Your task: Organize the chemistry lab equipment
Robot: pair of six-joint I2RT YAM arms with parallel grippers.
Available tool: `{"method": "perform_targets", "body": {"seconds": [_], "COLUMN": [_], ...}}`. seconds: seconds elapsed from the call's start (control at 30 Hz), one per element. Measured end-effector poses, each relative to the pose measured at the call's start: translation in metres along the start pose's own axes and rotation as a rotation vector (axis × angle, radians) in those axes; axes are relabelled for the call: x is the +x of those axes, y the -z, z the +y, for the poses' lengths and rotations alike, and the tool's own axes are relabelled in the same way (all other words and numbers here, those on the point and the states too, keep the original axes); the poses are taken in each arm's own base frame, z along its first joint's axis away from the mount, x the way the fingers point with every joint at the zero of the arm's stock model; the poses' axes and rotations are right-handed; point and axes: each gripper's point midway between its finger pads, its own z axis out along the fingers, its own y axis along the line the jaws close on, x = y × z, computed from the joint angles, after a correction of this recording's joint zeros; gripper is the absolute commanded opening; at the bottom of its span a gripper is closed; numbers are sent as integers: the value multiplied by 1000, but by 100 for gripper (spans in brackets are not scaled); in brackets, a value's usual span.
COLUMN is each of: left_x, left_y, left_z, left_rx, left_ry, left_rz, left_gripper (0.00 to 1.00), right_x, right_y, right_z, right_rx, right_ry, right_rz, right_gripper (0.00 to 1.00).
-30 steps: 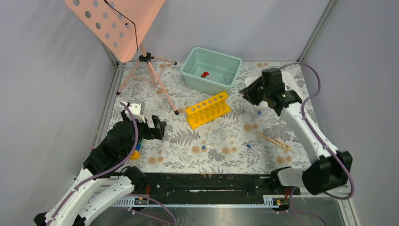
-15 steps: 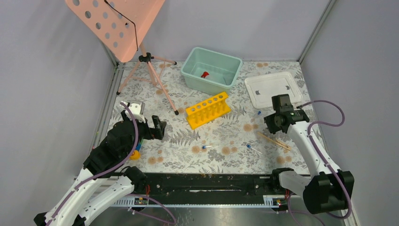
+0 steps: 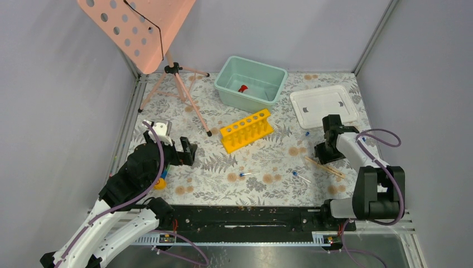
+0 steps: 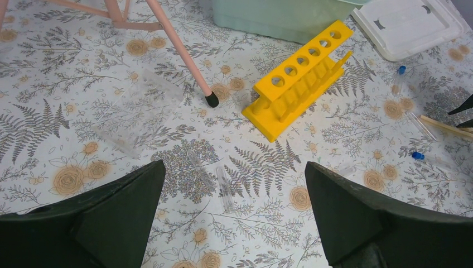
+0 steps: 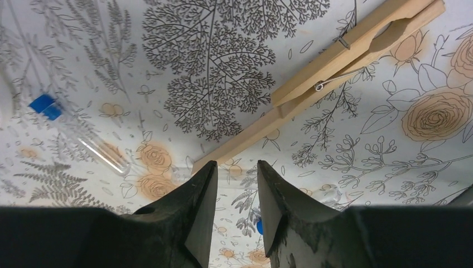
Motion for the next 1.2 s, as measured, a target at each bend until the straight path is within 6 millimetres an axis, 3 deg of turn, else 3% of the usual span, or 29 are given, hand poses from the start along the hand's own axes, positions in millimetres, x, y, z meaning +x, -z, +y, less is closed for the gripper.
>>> {"method": "perform_targets", "body": {"seconds": [0.57, 1.2], "left_x": [1, 1], "left_y": [-1, -1], "left_z": [0, 0], "left_rx": [-2, -2], "left_ry": [-2, -2], "left_rz": [6, 6], "left_gripper": [99, 99], "right_x": [6, 9], "right_y": [-28, -34], "right_z": [-7, -6], "right_rx": [66, 79], "right_ry": [-50, -70], "right_rz": [57, 74], "right_gripper": [41, 20]}}
